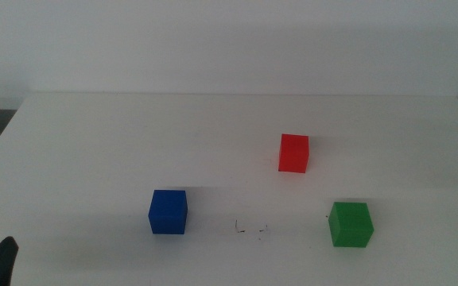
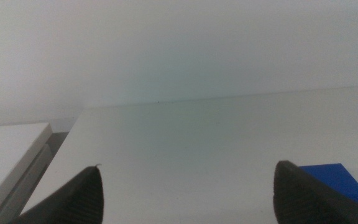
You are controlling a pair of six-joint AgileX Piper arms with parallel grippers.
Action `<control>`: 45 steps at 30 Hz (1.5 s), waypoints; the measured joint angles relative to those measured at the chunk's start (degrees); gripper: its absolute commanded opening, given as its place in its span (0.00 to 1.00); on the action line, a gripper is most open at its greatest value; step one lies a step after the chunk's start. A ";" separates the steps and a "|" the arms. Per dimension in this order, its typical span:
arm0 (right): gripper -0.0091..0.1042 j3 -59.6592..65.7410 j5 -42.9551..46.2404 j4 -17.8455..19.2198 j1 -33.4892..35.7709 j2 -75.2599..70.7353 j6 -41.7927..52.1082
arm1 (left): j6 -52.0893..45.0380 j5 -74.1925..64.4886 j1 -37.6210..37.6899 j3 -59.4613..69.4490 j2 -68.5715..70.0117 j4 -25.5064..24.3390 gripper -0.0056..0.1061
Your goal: Stack red cubes first, then green, then blue cubes in a specific spot.
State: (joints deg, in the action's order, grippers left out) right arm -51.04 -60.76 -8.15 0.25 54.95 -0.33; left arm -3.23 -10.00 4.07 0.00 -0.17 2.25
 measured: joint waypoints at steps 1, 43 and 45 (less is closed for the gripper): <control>0.82 0.00 -0.24 -0.28 0.00 0.09 -0.10 | 0.00 0.00 0.00 0.00 0.00 0.00 0.89; 0.82 -57.60 -6.03 16.88 28.27 59.96 -32.06 | 0.00 0.00 -0.10 0.00 0.00 0.00 0.89; 0.82 -58.16 -4.16 17.13 28.27 62.78 -32.59 | 0.00 0.00 -0.10 0.00 0.00 0.00 0.89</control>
State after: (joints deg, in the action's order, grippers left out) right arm -109.21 -64.93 8.98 28.52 117.73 -32.93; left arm -3.23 -10.00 3.98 0.00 -0.17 2.25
